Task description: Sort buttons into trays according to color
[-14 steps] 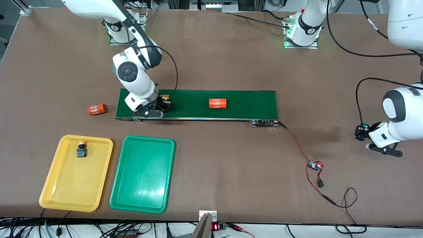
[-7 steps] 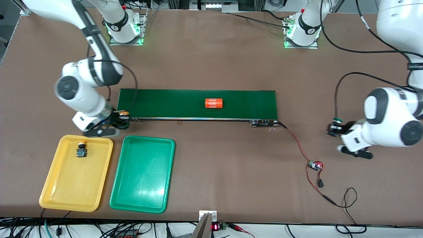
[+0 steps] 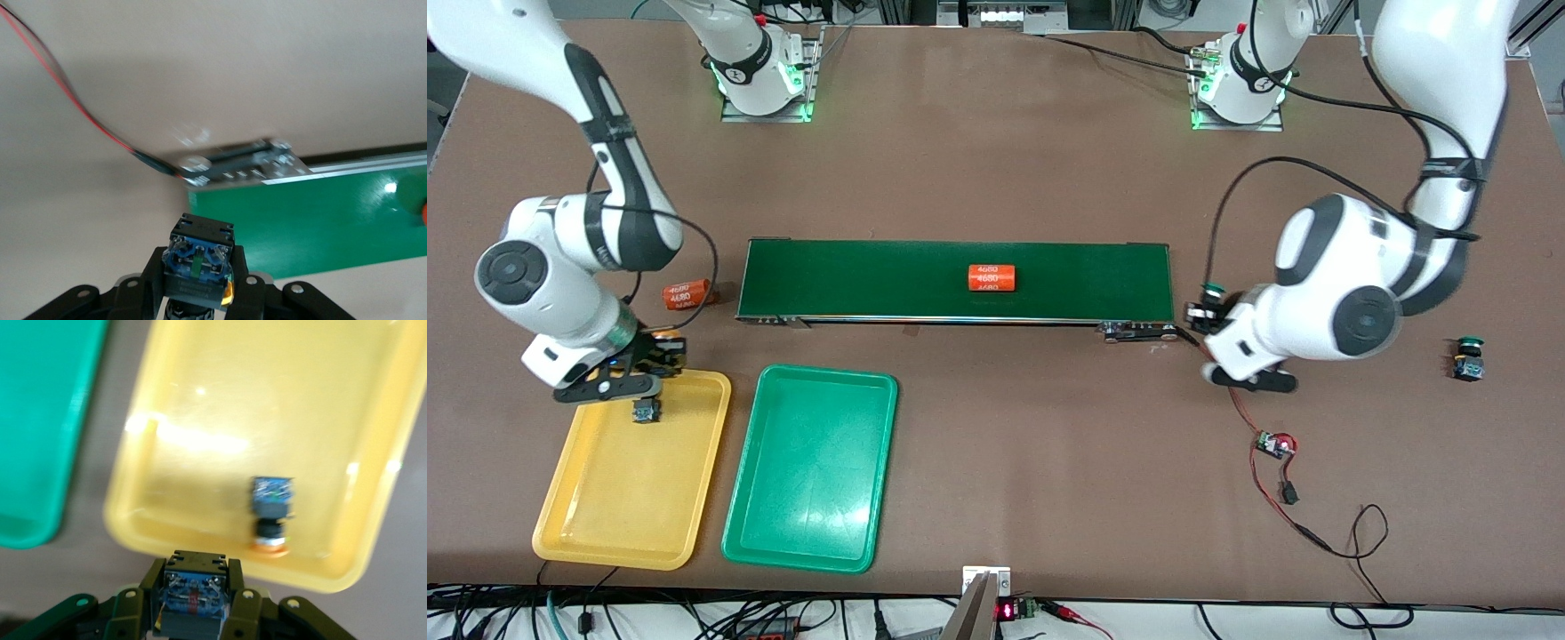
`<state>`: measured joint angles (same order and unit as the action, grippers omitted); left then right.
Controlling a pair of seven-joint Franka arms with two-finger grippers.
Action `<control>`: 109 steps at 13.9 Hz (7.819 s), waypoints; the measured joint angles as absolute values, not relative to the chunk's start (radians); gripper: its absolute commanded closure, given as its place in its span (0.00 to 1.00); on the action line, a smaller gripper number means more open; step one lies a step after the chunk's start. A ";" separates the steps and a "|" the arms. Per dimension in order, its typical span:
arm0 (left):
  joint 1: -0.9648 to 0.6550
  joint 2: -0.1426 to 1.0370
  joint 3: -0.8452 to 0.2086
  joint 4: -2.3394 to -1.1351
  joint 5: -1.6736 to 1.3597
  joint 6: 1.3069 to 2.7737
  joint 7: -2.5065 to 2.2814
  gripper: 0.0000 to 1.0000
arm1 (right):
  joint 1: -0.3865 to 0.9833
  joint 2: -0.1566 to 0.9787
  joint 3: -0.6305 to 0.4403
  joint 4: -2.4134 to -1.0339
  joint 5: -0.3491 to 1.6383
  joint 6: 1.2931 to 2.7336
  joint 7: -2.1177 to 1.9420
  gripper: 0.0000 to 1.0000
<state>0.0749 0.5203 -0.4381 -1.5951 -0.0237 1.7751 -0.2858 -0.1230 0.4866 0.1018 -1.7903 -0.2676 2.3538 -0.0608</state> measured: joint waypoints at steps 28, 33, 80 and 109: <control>0.380 0.545 -0.503 -1.595 0.342 1.851 -0.312 0.00 | -0.058 0.711 0.015 -1.506 -0.240 2.278 -0.062 0.00; 0.590 0.664 -0.499 -1.483 0.524 1.886 0.076 0.00 | 0.061 0.573 0.018 -1.585 -0.178 2.144 0.118 0.00; 0.610 0.734 -0.985 -1.438 0.491 1.575 -0.129 0.82 | 0.414 0.358 0.298 -1.933 -0.114 2.256 0.815 0.00; 0.341 0.694 -0.991 -1.516 0.412 1.836 -0.638 0.00 | 0.419 0.407 0.292 -1.933 -0.137 2.302 0.860 0.00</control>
<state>0.3415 0.6935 -0.9911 -1.5156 0.4120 1.8356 -0.6377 0.4191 0.4067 0.2916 -1.9331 -0.1366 2.3021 0.8604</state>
